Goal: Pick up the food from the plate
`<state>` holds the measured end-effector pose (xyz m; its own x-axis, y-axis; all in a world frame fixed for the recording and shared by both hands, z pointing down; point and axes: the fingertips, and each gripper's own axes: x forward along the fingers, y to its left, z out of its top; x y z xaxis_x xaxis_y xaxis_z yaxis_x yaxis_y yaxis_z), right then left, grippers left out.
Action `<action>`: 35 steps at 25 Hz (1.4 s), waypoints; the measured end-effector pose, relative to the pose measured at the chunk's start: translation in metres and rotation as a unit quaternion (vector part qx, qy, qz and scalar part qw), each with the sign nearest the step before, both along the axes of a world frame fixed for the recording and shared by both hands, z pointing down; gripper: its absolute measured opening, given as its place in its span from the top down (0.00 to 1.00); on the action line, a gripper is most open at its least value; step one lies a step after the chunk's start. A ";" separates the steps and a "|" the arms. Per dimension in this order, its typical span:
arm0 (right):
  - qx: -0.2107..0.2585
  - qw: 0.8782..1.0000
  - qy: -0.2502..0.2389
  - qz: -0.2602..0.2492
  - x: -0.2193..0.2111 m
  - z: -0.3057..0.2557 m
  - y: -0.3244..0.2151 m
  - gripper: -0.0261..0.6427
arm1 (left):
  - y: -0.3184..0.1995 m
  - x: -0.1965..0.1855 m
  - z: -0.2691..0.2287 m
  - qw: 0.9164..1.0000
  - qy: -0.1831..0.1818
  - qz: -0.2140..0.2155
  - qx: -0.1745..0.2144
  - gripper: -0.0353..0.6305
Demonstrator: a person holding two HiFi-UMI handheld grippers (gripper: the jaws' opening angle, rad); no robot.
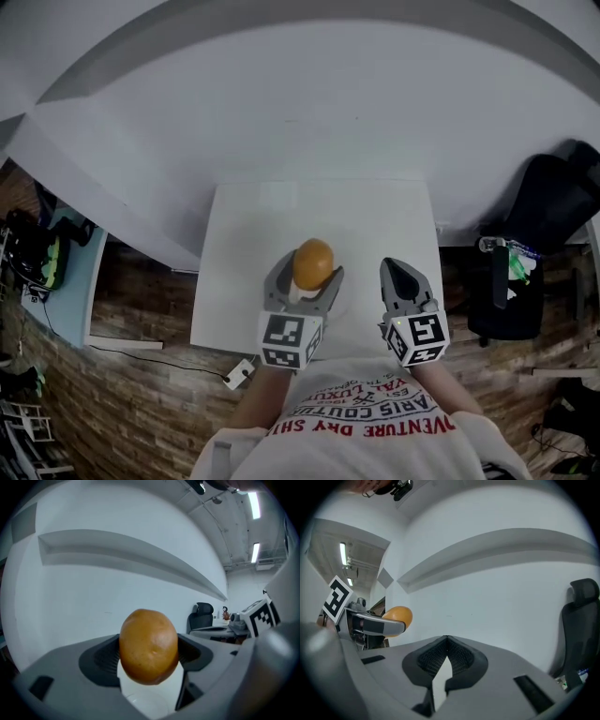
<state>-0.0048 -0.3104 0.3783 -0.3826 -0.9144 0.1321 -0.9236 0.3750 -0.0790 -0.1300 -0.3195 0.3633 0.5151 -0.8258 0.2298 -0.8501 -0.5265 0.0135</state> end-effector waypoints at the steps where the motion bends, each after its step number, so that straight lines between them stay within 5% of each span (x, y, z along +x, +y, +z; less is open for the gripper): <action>1: 0.003 1.000 0.000 -0.002 -0.002 -0.003 0.001 0.94 | 0.001 -0.001 -0.003 1.000 0.002 0.000 0.003 0.41; 35: -0.021 0.999 0.013 -0.036 -0.008 0.010 0.020 0.94 | 0.022 0.007 0.005 1.000 0.003 0.000 0.000 0.41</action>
